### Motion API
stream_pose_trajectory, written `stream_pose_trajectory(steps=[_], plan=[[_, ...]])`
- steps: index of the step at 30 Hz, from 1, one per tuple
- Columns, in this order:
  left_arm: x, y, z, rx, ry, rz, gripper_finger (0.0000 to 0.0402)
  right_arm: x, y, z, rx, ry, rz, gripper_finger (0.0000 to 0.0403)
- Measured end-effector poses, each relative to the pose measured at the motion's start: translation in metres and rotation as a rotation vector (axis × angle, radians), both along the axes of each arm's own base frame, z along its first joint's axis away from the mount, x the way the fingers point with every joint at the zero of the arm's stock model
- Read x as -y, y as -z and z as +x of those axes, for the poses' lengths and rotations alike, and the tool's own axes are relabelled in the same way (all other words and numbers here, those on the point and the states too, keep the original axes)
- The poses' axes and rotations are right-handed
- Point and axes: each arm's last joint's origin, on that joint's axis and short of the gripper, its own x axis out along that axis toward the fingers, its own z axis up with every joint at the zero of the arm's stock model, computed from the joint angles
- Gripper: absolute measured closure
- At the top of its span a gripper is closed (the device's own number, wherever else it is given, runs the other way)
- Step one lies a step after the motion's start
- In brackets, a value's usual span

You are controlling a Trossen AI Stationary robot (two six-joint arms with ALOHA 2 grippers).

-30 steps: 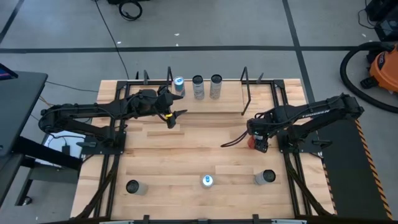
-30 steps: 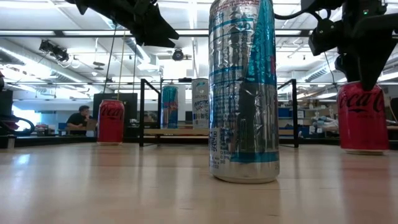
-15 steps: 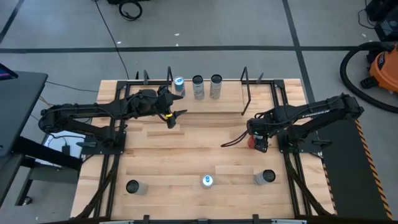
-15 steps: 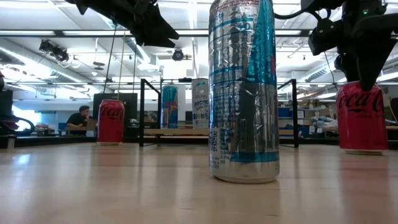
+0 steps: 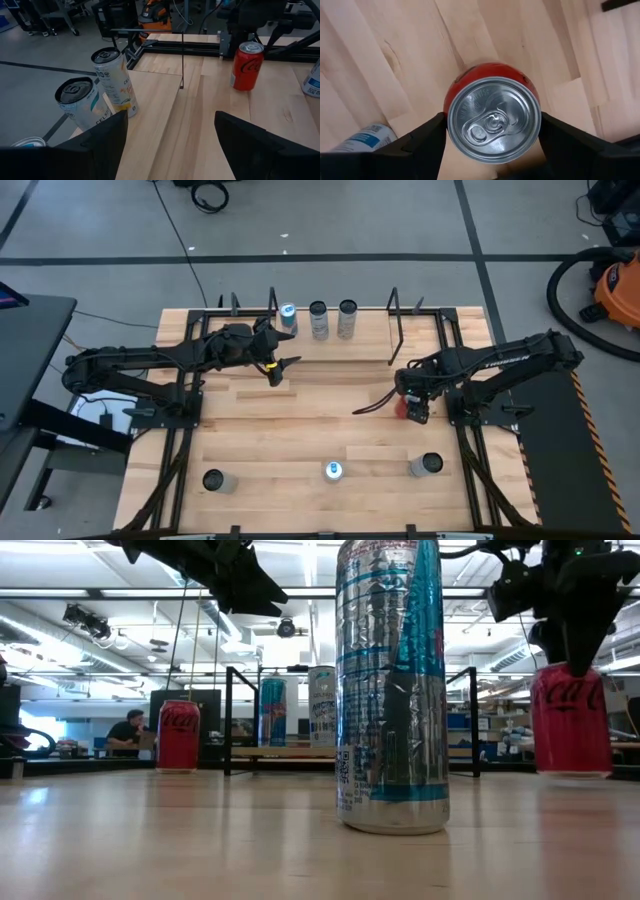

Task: Place canned beverage on shelf
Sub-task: Put the bottom red-black soda can on the shelf

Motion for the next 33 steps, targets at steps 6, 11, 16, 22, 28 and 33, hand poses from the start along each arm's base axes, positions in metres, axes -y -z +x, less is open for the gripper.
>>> stream_pose_trajectory(steps=[6, 11, 16, 22, 28, 33], plan=[[0.000, 0.000, 0.000, 0.003, 0.000, 0.000, 0.0102, 0.001, -0.004, 0.002, 0.021, 0.001, 0.020, 0.0114], [0.000, -0.001, 0.000, 0.006, 0.000, 0.001, 0.0102, 0.006, -0.024, 0.009, 0.090, -0.018, 0.016, 0.0114], [0.000, -0.001, 0.000, 0.007, 0.000, 0.002, 0.0102, 0.018, -0.050, 0.016, 0.171, -0.018, -0.019, 0.0114], [0.000, -0.001, 0.000, 0.008, -0.001, 0.002, 0.0102, 0.037, -0.075, 0.033, 0.178, -0.053, -0.096, 0.0114], [0.000, -0.001, 0.000, 0.008, -0.001, 0.002, 0.0102, 0.063, -0.091, 0.056, 0.138, -0.100, -0.149, 0.0114], [0.000, -0.001, 0.000, 0.007, -0.001, 0.002, 0.0102, 0.091, -0.099, 0.072, 0.123, -0.135, -0.189, 0.0114]])
